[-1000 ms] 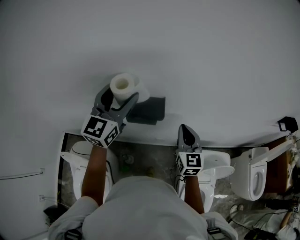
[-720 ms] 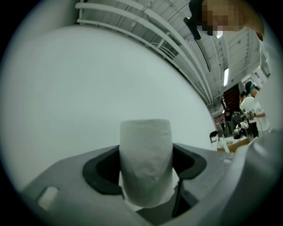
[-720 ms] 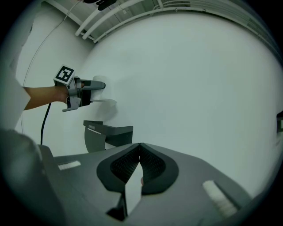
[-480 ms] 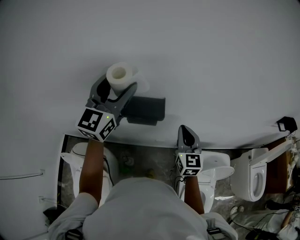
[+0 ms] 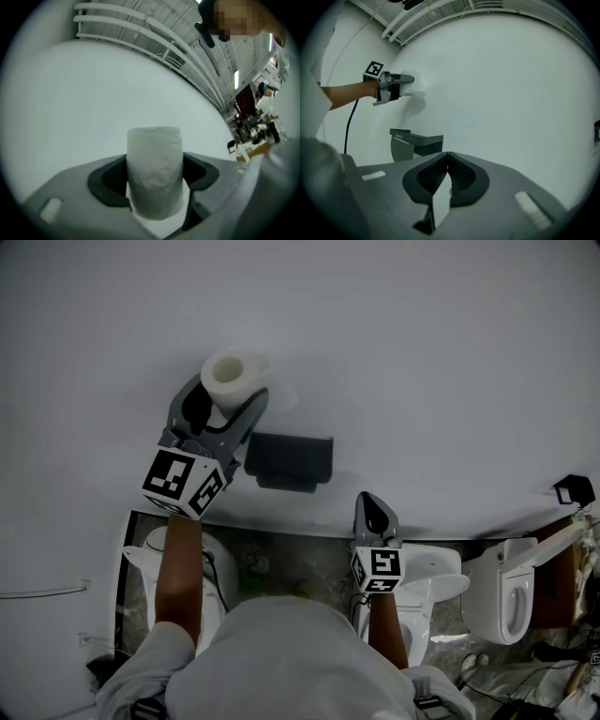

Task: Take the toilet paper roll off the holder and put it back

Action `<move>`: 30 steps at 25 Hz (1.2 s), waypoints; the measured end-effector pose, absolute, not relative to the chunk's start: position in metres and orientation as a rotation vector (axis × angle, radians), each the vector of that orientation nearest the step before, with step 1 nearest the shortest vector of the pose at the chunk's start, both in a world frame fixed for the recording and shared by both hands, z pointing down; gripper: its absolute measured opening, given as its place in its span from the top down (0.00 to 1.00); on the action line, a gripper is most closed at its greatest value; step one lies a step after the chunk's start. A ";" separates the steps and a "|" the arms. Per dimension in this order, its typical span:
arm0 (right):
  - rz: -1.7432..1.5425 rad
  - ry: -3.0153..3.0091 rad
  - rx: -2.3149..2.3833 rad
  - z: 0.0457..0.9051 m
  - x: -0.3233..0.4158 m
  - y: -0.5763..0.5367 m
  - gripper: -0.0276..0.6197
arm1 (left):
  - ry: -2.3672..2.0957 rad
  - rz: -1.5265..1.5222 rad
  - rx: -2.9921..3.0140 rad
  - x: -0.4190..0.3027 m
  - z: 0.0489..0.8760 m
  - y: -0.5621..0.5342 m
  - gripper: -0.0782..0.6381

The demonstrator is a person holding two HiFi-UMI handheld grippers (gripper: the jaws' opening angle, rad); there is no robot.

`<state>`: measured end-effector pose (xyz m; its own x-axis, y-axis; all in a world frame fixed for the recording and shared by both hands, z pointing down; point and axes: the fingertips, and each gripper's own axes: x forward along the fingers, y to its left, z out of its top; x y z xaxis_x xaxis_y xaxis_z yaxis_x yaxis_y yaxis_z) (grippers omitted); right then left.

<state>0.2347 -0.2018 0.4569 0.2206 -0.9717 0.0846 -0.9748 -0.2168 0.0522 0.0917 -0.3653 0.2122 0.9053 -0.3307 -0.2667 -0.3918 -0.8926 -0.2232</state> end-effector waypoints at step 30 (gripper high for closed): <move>0.018 -1.922 2.358 0.456 0.215 -0.208 0.95 | 0.523 0.263 -2.877 0.093 0.259 -0.377 0.43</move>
